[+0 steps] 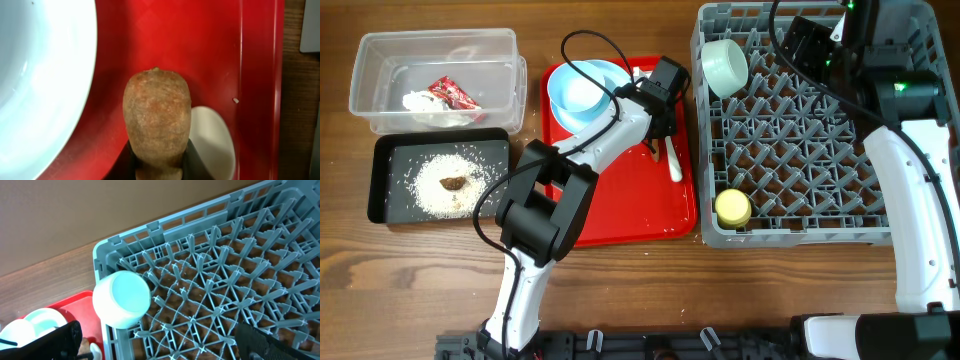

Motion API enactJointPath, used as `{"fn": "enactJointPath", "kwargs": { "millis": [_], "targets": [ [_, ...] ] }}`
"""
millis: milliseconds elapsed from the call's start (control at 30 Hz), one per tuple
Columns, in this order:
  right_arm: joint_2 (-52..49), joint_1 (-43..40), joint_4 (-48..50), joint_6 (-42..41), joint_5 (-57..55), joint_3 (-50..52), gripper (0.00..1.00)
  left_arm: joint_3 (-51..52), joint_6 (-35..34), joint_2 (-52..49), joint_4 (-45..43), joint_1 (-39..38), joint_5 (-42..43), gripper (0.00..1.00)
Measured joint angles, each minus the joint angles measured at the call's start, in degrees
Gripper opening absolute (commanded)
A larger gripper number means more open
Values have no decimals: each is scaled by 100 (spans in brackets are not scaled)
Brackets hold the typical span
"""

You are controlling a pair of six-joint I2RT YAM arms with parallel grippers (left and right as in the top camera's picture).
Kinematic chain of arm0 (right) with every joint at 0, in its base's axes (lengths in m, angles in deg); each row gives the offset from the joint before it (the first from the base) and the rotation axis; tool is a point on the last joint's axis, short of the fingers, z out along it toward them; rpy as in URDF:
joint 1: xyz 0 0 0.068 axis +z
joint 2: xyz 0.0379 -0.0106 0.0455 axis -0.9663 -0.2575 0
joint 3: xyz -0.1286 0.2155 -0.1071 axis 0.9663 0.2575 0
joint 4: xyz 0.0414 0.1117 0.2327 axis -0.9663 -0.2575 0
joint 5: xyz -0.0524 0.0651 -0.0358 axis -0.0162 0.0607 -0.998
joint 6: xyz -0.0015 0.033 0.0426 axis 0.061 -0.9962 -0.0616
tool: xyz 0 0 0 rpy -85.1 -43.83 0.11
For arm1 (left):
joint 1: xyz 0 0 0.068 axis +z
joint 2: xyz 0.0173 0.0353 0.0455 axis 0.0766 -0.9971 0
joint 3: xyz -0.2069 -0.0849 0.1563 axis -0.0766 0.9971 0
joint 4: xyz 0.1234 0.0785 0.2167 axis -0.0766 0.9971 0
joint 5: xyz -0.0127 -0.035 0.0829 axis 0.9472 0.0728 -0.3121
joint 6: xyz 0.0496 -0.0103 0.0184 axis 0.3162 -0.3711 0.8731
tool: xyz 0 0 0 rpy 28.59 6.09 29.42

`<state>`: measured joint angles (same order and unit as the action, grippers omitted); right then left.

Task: Sort waste into correct bins and load items into the dishwasher rack
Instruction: 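Grasp the carrot with the left gripper and drop it on the black tray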

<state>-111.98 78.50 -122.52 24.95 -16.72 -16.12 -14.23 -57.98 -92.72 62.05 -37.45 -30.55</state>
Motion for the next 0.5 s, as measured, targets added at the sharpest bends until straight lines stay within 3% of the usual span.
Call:
{"fn": "enactJointPath", "kwargs": {
  "millis": [267, 500],
  "targets": [
    [0, 20, 46, -2, 361, 0, 99, -138, 46, 221, 984, 31, 13, 4],
    [0, 431, 260, 15, 424, 0, 96, -151, 109, 1934, 2262, 479, 26, 4]
  ]
}}
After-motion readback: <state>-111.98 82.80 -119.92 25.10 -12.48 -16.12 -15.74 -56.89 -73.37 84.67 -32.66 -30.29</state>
